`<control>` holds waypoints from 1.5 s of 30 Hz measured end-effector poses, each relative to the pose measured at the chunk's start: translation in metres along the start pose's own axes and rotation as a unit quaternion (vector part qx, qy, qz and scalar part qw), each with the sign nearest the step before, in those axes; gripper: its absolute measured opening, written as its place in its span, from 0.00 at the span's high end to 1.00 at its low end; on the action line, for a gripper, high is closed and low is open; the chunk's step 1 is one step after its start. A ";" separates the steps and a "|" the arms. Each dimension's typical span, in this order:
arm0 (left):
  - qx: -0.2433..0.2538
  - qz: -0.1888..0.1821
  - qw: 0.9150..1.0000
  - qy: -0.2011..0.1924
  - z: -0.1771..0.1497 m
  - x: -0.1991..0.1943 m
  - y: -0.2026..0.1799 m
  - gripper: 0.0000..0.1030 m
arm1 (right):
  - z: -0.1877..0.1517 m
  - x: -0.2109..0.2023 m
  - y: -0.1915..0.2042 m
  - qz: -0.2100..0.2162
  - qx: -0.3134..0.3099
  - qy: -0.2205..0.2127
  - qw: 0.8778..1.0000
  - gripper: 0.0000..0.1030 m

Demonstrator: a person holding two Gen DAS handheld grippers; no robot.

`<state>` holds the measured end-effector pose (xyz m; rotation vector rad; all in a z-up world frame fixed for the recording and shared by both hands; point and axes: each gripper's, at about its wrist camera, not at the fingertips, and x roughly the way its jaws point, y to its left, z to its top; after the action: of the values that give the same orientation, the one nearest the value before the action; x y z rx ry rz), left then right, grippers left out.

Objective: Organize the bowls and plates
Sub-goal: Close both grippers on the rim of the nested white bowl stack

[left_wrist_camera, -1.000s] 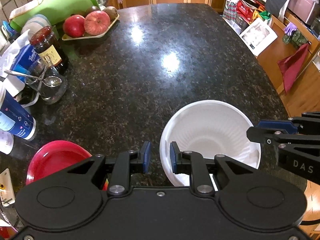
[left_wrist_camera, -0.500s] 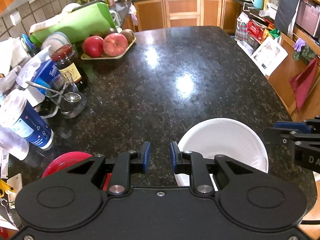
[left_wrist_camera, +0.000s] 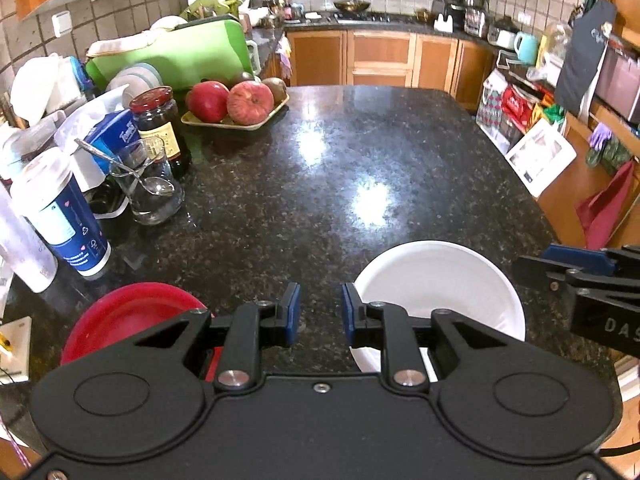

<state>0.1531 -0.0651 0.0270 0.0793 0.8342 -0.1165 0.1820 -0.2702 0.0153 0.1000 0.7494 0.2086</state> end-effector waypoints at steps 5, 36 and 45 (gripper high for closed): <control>-0.027 -0.002 0.999 -0.023 -0.012 -0.006 0.004 0.68 | -0.012 -0.006 -0.001 -0.017 -0.003 -0.047 0.999 0.55; -0.007 -0.027 1.000 -0.015 -0.028 0.012 -0.008 0.67 | -0.028 0.025 -0.006 0.004 0.039 -0.029 0.999 0.49; -0.002 -0.034 0.999 0.024 -0.022 0.026 -0.008 0.67 | -0.022 0.046 -0.006 0.005 0.035 0.045 0.998 0.53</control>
<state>0.1529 -0.0725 -0.0073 0.0513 0.8856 -0.1773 0.2011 -0.2656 -0.0324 0.1614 0.8462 0.1981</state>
